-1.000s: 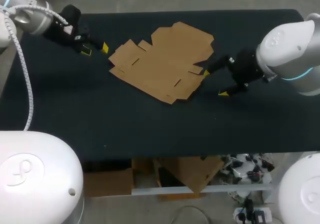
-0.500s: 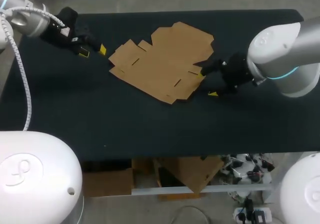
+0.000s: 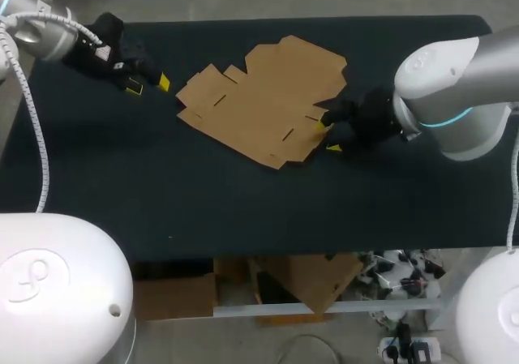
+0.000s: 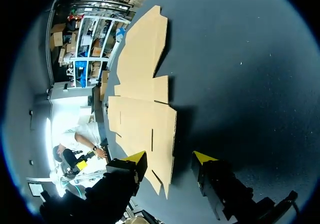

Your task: Assemble the packaging by folding the flat box into shape, placing the metal phone stand inside, and closing the box properly

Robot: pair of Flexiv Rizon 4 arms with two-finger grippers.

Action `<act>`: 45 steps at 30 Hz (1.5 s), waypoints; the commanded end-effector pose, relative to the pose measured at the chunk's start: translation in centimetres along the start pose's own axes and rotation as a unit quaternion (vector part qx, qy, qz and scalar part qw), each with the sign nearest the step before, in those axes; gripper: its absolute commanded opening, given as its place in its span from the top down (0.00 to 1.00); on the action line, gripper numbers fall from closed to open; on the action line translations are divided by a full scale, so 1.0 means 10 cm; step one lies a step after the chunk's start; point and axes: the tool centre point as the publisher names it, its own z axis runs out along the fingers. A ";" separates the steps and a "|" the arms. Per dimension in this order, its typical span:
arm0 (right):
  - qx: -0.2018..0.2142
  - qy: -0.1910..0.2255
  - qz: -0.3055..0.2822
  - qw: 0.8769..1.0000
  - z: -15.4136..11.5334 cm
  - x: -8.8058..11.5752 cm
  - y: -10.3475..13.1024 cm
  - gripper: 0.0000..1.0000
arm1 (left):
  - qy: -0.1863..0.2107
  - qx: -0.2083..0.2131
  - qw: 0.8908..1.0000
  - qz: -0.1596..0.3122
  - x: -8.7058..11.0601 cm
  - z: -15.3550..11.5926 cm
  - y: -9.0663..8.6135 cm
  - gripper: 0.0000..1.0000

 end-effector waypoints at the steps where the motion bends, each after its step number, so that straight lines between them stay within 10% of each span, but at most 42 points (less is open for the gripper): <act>1: 0.005 0.005 0.001 1.000 0.06 -0.02 0.05 0.49 | 0.001 -0.002 1.000 0.000 -0.01 0.00 0.00 0.00; 10: 0.011 0.008 0.007 1.000 0.15 -0.02 0.13 0.58 | 0.001 -0.003 1.000 0.000 -0.01 -0.01 0.00 0.00; 17: 0.015 0.021 0.008 1.000 0.18 -0.01 0.16 1.00 | 0.001 -0.007 1.000 -0.001 -0.01 0.01 0.01 0.00; 45: 0.081 0.027 -0.066 0.994 -0.31 -0.17 -0.04 1.00 | -0.003 -0.014 1.000 -0.002 0.15 0.00 0.07 0.00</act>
